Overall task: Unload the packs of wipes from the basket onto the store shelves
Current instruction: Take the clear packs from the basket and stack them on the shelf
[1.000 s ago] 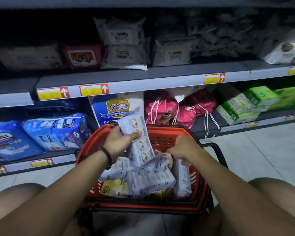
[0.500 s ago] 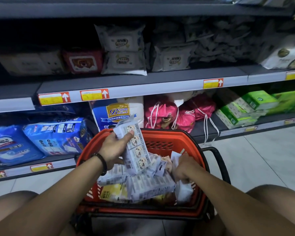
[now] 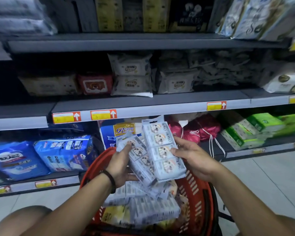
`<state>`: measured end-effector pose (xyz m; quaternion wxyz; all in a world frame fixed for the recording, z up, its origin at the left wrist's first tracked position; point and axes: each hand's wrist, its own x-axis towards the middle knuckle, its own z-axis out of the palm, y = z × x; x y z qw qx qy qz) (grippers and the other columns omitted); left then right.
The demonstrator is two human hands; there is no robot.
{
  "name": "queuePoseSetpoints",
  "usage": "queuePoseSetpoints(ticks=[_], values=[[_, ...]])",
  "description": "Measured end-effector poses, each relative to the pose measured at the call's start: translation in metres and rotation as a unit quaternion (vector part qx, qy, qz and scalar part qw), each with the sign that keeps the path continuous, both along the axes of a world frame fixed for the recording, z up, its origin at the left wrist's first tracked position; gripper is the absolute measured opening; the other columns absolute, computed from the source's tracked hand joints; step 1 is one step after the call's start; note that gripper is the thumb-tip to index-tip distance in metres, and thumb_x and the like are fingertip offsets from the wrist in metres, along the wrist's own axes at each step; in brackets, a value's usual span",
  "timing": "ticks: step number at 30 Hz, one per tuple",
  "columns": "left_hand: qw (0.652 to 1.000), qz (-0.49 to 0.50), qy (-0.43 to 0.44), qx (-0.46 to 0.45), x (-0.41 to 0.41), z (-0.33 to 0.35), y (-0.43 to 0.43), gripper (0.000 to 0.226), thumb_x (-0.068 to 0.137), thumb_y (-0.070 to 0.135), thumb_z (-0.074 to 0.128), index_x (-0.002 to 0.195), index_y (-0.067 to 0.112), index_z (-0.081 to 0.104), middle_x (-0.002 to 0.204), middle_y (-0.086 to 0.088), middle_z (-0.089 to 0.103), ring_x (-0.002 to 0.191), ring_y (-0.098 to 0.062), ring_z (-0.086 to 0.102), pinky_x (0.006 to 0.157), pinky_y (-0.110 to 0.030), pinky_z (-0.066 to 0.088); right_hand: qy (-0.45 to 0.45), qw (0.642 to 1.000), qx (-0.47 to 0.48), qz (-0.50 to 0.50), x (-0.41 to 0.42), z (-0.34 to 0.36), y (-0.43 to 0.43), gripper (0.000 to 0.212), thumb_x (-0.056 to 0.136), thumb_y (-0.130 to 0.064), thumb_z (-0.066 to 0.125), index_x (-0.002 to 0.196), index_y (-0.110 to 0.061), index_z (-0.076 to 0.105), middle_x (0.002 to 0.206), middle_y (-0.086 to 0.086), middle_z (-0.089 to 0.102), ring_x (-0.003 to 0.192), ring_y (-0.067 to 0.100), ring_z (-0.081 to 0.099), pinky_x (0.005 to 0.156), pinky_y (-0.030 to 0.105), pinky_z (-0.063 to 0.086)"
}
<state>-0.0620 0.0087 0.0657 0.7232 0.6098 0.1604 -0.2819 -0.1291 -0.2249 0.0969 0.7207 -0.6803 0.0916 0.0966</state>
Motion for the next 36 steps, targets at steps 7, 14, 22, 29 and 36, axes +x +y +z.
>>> queuePoseSetpoints(ticks=[7,14,22,29,36], values=[[0.998,-0.02,-0.056,-0.033,-0.008,0.02,-0.006,0.071,0.082,0.072,0.068,0.133,0.022,0.067,0.114,-0.008,0.081,0.1,-0.031,0.079,0.079,-0.063,0.063,-0.089,0.989,-0.081,-0.089,0.015,-0.002,0.034,0.019,0.098,-0.006,0.071,0.106,-0.019,0.082,0.103,0.007,0.083,0.091,0.021,0.078,0.077,0.032,0.061],[0.982,0.128,-0.085,-0.11,0.007,0.038,0.005,0.06,0.083,0.055,0.08,0.132,0.022,0.066,0.113,-0.008,0.081,0.103,-0.034,0.078,0.079,-0.073,0.058,-0.09,0.963,-0.247,-0.058,0.012,-0.01,0.054,0.126,0.049,-0.06,0.101,0.154,-0.046,0.034,0.142,-0.016,0.064,0.129,0.004,0.063,0.111,0.036,0.05],[0.951,0.061,-0.125,-0.276,0.017,0.062,0.028,0.072,0.086,0.071,0.053,0.14,0.024,0.063,0.135,-0.014,0.072,0.121,-0.041,0.069,0.09,-0.074,0.054,-0.188,0.943,-0.198,-0.19,0.015,-0.004,0.084,0.07,0.059,-0.038,0.101,0.115,-0.039,0.058,0.11,-0.019,0.076,0.103,0.005,0.074,0.091,0.046,0.061],[0.939,-0.008,-0.267,-0.218,0.021,0.08,0.068,0.076,0.082,0.032,0.082,0.149,0.015,0.05,0.143,-0.022,0.063,0.124,-0.041,0.067,0.086,-0.055,0.061,-0.238,0.933,-0.058,-0.265,0.007,0.011,0.117,0.091,0.064,-0.037,0.101,0.144,-0.03,0.06,0.125,-0.007,0.076,0.114,0.014,0.075,0.099,0.05,0.061],[0.894,-0.012,-0.419,-0.158,0.009,0.109,0.112,0.084,0.091,-0.011,0.071,0.155,0.035,0.042,0.15,-0.007,0.06,0.134,-0.036,0.062,0.092,-0.058,0.06,-0.315,0.914,-0.068,-0.245,0.011,0.062,0.151,0.091,0.066,-0.027,0.097,0.147,-0.044,0.057,0.142,-0.009,0.064,0.128,0.008,0.065,0.089,0.023,0.061]])
